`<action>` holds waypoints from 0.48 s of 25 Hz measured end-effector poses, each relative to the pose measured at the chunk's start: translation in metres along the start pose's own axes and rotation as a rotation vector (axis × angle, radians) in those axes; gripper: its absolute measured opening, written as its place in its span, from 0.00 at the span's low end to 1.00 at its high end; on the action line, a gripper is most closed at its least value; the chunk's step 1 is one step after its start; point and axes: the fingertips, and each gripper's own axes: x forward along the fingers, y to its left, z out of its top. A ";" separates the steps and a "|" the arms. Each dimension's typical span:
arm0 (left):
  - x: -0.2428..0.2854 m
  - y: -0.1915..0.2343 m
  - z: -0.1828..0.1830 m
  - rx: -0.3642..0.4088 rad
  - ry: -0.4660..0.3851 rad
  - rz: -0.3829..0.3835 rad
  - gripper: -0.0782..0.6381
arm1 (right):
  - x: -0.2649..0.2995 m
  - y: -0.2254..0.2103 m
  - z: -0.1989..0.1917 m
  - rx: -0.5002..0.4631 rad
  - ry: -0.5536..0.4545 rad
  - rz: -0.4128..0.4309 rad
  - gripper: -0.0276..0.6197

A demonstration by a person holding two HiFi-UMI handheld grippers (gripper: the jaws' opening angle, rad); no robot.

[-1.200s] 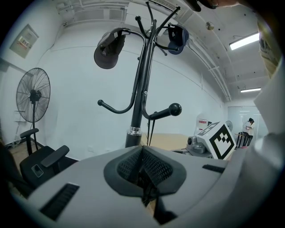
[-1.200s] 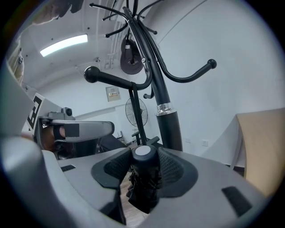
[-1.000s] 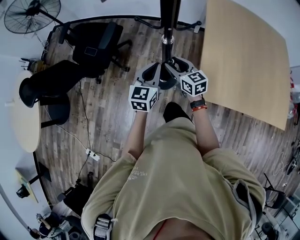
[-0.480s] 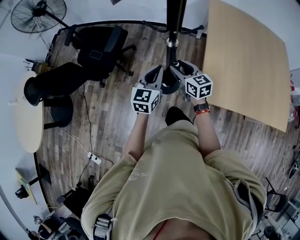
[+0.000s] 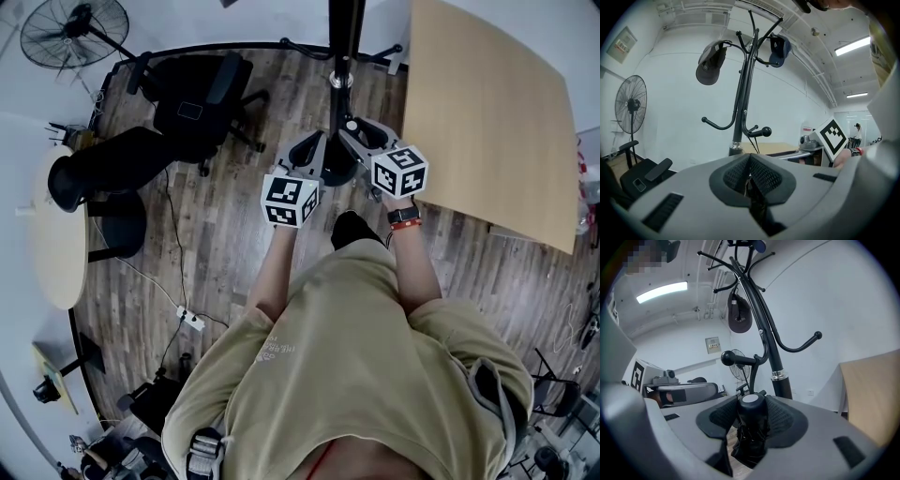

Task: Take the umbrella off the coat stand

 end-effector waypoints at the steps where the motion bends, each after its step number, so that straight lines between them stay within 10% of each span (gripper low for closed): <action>1: -0.002 -0.001 0.001 0.000 -0.002 -0.001 0.14 | -0.002 0.002 0.002 0.000 -0.004 0.000 0.36; 12: -0.018 -0.006 0.013 -0.007 -0.031 0.011 0.14 | -0.023 0.028 0.027 -0.014 -0.052 0.027 0.36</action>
